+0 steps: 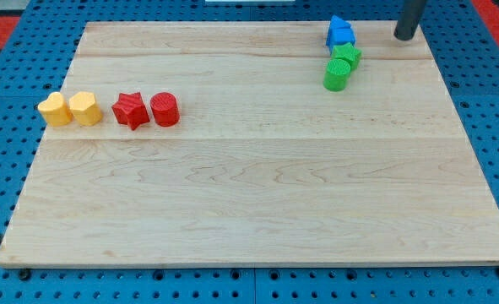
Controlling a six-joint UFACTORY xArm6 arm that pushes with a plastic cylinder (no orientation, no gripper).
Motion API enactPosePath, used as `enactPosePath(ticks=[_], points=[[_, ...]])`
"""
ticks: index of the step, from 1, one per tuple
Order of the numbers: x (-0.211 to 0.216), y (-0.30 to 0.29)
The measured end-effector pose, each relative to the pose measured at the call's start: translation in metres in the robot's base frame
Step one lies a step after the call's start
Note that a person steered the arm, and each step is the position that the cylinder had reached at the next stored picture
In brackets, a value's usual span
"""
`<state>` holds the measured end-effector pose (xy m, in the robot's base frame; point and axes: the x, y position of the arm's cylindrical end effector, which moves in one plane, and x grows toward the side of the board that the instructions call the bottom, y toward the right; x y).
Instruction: Push the blue triangle left and down a bit
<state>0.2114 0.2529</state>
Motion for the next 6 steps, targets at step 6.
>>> enactPosePath(ticks=[6], points=[[-0.016, -0.147]])
